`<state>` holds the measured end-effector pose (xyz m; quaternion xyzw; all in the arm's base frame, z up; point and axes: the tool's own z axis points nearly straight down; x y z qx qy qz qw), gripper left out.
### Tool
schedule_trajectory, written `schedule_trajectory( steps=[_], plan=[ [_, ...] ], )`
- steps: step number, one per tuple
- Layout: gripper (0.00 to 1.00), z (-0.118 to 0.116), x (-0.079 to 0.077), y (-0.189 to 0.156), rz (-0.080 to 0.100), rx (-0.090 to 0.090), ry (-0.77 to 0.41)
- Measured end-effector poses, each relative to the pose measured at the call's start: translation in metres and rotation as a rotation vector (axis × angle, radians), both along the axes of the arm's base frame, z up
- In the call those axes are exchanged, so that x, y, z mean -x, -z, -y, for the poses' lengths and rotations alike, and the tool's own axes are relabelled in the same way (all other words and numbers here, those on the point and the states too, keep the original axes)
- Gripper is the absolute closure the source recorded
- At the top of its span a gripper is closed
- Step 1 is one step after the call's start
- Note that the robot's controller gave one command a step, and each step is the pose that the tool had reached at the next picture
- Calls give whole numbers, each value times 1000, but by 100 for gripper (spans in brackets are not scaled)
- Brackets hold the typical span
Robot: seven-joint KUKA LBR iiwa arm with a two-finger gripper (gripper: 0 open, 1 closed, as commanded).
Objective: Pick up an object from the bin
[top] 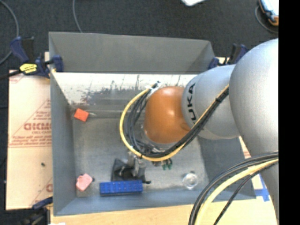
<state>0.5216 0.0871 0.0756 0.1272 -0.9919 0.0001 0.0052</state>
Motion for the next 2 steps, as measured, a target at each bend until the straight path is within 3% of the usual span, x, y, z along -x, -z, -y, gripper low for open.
schedule_trajectory(
  steps=[2],
  plan=[
    [100,0,0,0,0,0,5]
  ],
)
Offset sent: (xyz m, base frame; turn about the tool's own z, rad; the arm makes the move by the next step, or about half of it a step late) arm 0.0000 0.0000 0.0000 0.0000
